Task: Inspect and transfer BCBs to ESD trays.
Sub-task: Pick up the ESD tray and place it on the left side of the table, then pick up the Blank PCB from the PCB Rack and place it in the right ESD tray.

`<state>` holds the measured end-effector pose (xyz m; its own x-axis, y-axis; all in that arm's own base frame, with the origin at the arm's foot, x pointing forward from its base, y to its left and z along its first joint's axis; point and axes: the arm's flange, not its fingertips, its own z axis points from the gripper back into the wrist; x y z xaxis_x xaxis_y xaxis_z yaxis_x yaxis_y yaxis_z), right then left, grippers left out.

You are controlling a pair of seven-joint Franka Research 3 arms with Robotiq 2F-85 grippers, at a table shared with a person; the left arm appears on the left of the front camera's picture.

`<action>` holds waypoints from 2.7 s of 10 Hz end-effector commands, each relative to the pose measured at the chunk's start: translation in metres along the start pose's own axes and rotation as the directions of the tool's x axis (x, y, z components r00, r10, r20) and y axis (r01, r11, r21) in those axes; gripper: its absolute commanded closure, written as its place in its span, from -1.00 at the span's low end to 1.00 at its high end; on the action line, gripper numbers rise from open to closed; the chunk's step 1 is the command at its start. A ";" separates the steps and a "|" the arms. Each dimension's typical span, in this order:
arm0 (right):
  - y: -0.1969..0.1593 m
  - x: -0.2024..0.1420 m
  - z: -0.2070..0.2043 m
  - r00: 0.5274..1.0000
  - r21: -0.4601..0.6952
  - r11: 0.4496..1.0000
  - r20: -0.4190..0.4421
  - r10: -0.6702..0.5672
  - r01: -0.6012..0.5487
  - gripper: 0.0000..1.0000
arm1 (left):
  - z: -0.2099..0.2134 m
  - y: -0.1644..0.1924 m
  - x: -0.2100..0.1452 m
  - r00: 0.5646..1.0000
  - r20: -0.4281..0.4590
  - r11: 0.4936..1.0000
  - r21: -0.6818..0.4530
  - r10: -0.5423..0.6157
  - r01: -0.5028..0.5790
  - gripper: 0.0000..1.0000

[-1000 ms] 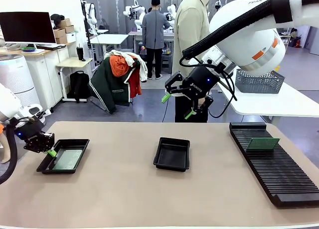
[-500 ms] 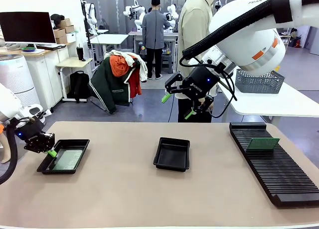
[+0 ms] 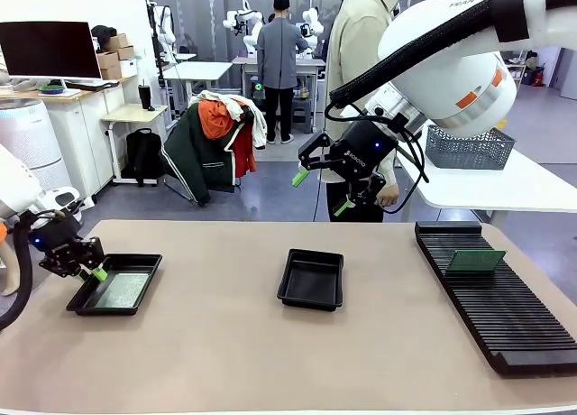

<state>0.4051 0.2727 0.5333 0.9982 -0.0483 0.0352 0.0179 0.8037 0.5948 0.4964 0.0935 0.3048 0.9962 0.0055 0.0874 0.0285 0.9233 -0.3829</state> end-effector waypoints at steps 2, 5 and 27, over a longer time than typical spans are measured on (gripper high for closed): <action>0.000 0.002 -0.001 1.000 -0.007 1.000 0.002 0.000 0.000 -1.00 | 0.023 -0.022 -0.004 1.000 -0.005 0.997 0.081 0.012 -0.012 -0.16; 0.000 0.002 -0.001 1.000 -0.007 1.000 0.002 0.000 0.000 -1.00 | 0.054 -0.057 -0.008 0.999 -0.043 0.980 0.199 -0.021 0.029 -0.50; 0.000 0.002 -0.001 1.000 -0.007 1.000 0.002 0.000 0.000 -1.00 | 0.114 -0.118 -0.010 0.993 -0.060 0.931 0.347 -0.097 0.112 -0.50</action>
<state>0.4053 0.2725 0.5332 0.9982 -0.0488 0.0349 0.0184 0.8037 0.5947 0.4744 0.0281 0.4566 0.9920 -0.1088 0.0638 0.1107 0.9935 -0.0260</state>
